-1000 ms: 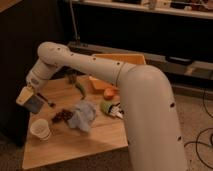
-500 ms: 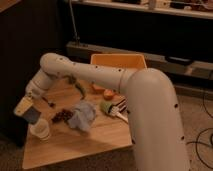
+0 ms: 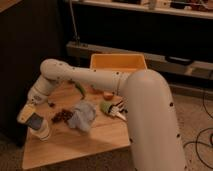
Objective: Place sponge in paper cup
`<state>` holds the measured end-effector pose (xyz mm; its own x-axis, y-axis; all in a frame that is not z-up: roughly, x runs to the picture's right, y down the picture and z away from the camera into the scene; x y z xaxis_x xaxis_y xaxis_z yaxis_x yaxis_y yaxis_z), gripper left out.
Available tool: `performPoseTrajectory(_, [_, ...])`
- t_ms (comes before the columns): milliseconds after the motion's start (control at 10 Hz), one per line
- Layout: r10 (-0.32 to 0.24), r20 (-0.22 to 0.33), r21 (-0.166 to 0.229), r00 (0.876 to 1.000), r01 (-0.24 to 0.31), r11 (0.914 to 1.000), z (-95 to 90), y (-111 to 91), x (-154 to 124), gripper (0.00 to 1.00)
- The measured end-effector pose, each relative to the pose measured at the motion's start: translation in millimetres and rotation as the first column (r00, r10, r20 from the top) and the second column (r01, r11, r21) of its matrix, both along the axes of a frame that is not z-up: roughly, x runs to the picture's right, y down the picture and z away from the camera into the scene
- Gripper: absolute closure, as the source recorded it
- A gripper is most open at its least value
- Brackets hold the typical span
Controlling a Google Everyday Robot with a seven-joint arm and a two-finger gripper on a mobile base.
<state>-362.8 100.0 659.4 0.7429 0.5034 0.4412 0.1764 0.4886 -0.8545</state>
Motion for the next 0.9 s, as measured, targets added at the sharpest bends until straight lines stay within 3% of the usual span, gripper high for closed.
performPoseTrajectory(400, [-0.025, -0.028, 0.012, 0.999, 0.026, 0.9996, 26.2, 5, 6, 1.0])
performPoseTrajectory(700, [-0.034, -0.043, 0.027, 0.999, 0.035, 0.999, 41.6, 4, -6, 1.0])
performPoseTrajectory(900, [-0.018, -0.044, 0.021, 0.999, 0.019, 0.9996, 48.3, 2, -8, 1.0])
